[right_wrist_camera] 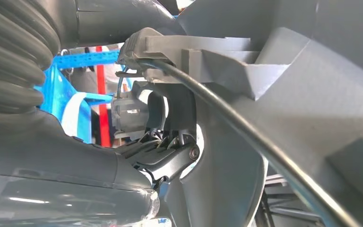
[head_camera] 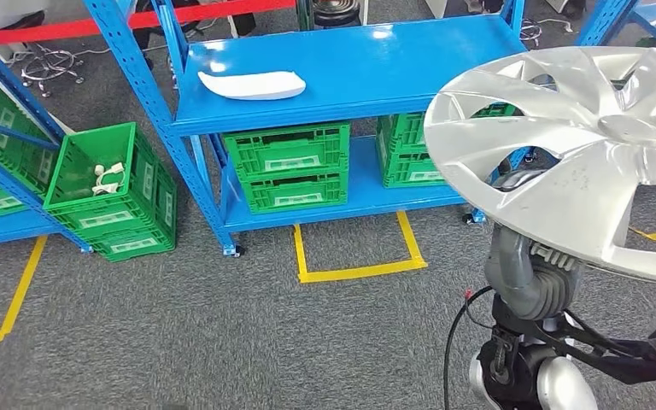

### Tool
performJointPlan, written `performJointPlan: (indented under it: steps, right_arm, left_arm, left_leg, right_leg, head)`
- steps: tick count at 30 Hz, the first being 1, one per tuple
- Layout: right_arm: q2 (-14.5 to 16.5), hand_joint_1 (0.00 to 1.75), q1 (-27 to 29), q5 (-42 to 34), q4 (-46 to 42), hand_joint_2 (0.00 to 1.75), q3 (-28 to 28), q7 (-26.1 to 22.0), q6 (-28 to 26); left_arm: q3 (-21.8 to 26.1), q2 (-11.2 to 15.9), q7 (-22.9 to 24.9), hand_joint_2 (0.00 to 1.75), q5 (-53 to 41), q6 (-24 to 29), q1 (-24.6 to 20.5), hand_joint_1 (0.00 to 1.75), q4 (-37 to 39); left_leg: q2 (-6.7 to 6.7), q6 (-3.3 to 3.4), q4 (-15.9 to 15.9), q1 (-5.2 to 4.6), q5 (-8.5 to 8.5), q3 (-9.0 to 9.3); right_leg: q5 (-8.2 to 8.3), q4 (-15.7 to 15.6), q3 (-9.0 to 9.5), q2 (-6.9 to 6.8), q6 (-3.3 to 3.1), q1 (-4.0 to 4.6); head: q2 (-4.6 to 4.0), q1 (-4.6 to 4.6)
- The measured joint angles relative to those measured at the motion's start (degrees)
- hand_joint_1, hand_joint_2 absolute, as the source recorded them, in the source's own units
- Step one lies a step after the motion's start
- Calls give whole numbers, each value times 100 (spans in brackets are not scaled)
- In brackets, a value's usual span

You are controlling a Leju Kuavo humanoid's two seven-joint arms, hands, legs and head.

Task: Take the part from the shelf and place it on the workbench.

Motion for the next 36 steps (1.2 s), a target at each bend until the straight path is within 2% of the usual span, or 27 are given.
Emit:
performJointPlan:
  steps: [1, 2, 4, 6, 8, 10, 11, 12, 14, 15, 16, 17, 18, 19, 20, 22, 24, 25, 26, 27, 29, 30, 31, 32, 33, 35, 36]
  right_arm:
    - [3, 175, 0, 0, 5, 175, 7, 0, 0]
    - [5, 175, 0, 0, 13, 175, 15, 0, 0]
    - [11, 175, 0, 0, 26, 175, 33, 0, 0]
    - [17, 175, -4, 1, 32, 175, 50, -1, 1]
    - [20, 175, -23, 1, 38, 175, 62, -3, 5]
    - [22, 175, -42, -1, 42, 175, 74, -5, 14]
    - [22, 175, -46, -2, 44, 175, 79, -6, 20]
    - [22, 175, -51, -4, 49, 175, 82, -7, 28]
    - [24, 175, -60, -5, 68, 175, 86, -5, 52]
    - [26, 175, -63, -4, 79, 175, 87, 1, 63]
    - [27, 175, -65, -1, 87, 175, 90, 10, 69]
    - [27, 175, -67, 4, 96, 175, 92, 20, 72]
    - [27, 175, -70, 9, 104, 175, 95, 29, 72]
    - [27, 175, -73, 13, 112, 175, 98, 37, 72]
    - [27, 175, -82, 16, 119, 175, 102, 45, 72]
    - [31, 175, -104, 19, 126, 175, 110, 69, 72]
    - [37, 175, -112, 20, 138, 175, 119, 90, 70]
    - [39, 175, -113, 20, 150, 175, 124, 98, 68]
    - [42, 175, -116, 24, 163, 175, 128, 110, 61]
    - [43, 175, -119, 43, 174, 175, 132, 122, 43]
    - [45, 175, -121, 129, 188, 175, 140, 168, -37]
    - [45, 175, -118, 199, 198, 175, 149, 203, -99]
    - [46, 175, -116, 276, 212, 175, 160, 250, -173]
    - [46, 175, -113, 351, 230, 175, 174, 298, -247]
    - [47, 175, -110, 421, 251, 175, 189, 344, -323]
    - [52, 175, -100, 527, 290, 175, 213, 411, -454]
    - [57, 175, -95, 574, 309, 175, 221, 439, -518]
  left_arm:
    - [0, 1, 0, 175, 0, 0, 0, 0, 0]
    - [0, 2, 0, 175, 0, 0, -1, 0, 0]
    - [-1, 8, -1, 175, 0, 0, -7, 0, 0]
    - [-3, 26, -2, 175, -1, 0, -22, 0, -1]
    - [-5, 40, -3, 175, -3, 1, -35, 0, -2]
    - [-8, 33, -4, 175, -15, -7, -37, 0, -2]
    - [-10, 31, -5, 175, -24, -11, -37, 0, -2]
    - [-13, 27, -5, 175, -37, -17, -38, 0, -3]
    - [-21, 21, -6, 175, -56, -23, -40, 0, -4]
    - [-25, 15, -5, 175, -63, -25, -39, 0, -4]
    - [-27, 10, -5, 175, -66, -27, -39, 0, -4]
    - [-28, 7, -4, 175, -68, -28, -38, 0, -4]
    - [-30, 3, -2, 175, -70, -30, -38, 0, -4]
    - [-30, 1, 0, 175, -72, -31, -38, 0, -4]
    - [-31, -1, 2, 175, -73, -32, -38, 0, -4]
    - [-33, -1, 6, 175, -78, -33, -37, 0, -4]
    - [-35, -1, 9, 175, -80, -33, -26, 0, -3]
    - [-36, 1, 11, 175, -81, -33, -16, 0, -2]
    - [-37, 0, 14, 175, -81, -34, -5, 0, -2]
    - [-38, -4, 15, 175, -83, -34, 3, 0, -1]
    - [-41, -21, 14, 175, -84, -35, 9, 0, -2]
    - [-42, -29, 14, 175, -83, -35, 10, 0, -2]
    - [-42, -33, 14, 175, -79, -35, 12, 0, -2]
    - [-42, -36, 14, 175, -75, -35, 14, 0, -2]
    - [-42, -37, 14, 175, -71, -35, 17, 0, -2]
    - [-42, -37, 16, 175, -68, -35, 17, 0, -2]
    - [-42, -37, 19, 175, -68, -35, 13, 0, -2]
  left_leg:
    - [-10, 30, 152, -15, 16, 51]
    - [-17, 75, 117, -37, 134, 193]
    - [-47, 237, -523, -126, 401, 769]
    - [-59, 399, -1380, -226, 418, 1379]
    - [-44, 453, -1781, -273, 373, 1592]
    - [-40, 465, -1896, -232, 471, 1549]
    - [-37, 482, -1935, -207, 536, 1504]
    - [-33, 489, -1966, -179, 609, 1438]
    - [-20, 488, -1938, -172, 741, 1263]
    - [-11, 471, -1918, -165, 806, 1166]
    - [1, 455, -1890, -155, 866, 1064]
    - [13, 432, -1850, -141, 921, 956]
    - [24, 403, -1798, -124, 966, 844]
    - [33, 370, -1735, -112, 1004, 742]
    - [39, 336, -1667, -108, 1032, 647]
    - [55, 266, -1570, -115, 1110, 512]
    - [73, 198, -1543, -109, 1209, 425]
    - [73, 163, -1515, -99, 1181, 375]
    - [65, 128, -1424, -89, 1046, 311]
    - [49, 95, -1232, -74, 801, 234]
    - [9, 53, -577, -45, 187, 81]
    - [-5, 42, -223, -35, 1, 38]
    - [-14, 41, 27, -31, -41, 46]
    - [-17, 48, 120, -32, 48, 127]
    - [-19, 67, 16, -35, 220, 314]
    - [-33, 135, -689, -55, 444, 941]
    - [-39, 175, -1158, -69, 425, 1282]
  right_leg:
    - [51, 23, -89, -5, -14, 36]
    - [99, 46, -172, -7, -26, 72]
    - [191, 76, -296, -7, -43, 127]
    - [287, 85, -361, -11, -36, 167]
    - [395, 77, -405, -24, -8, 170]
    - [384, 100, -481, -9, 42, 158]
    - [242, 197, -536, 8, 80, 153]
    - [-5, 411, -608, 27, 127, 138]
    - [-573, 1117, -732, 39, 217, 75]
    - [-725, 1469, -757, 39, 253, 39]
    - [-726, 1687, -727, 38, 285, 7]
    - [-599, 1718, -626, 38, 317, -24]
    - [-414, 1541, -439, 38, 351, -55]
    - [-277, 1191, -170, 40, 388, -89]
    - [-229, 755, 126, 48, 417, -112]
    - [-340, 79, 525, 76, 370, -117]
    - [-376, -75, 525, 87, 241, -90]
    - [-321, -56, 451, 76, 189, -87]
    - [-258, -45, 372, 63, 132, -87]
    - [-185, -46, 283, 47, 81, -89]
    - [-46, -34, 113, 23, 23, -62]
    - [21, -22, 17, 10, 12, -47]
    - [86, -3, -83, 0, 9, -34]
    - [144, 21, -185, -6, 11, -24]
    - [203, 50, -288, -8, 18, -15]
    - [308, 98, -443, -9, 44, -1]
    - [363, 116, -494, -10, 67, 6]
  head:
    - [0, -3]
    - [0, -5]
    - [0, -5]
    - [0, -2]
    - [0, -2]
    - [0, -27]
    - [0, -27]
    - [0, -16]
    - [0, 24]
    - [0, 34]
    - [0, 37]
    - [0, 41]
    - [0, 43]
    - [0, 49]
    - [0, 64]
    - [0, 90]
    - [0, 97]
    - [0, 94]
    - [0, 82]
    - [0, 64]
    - [0, 20]
    - [0, 11]
    - [0, 8]
    - [0, 8]
    - [0, 7]
    - [0, 4]
    - [0, 4]
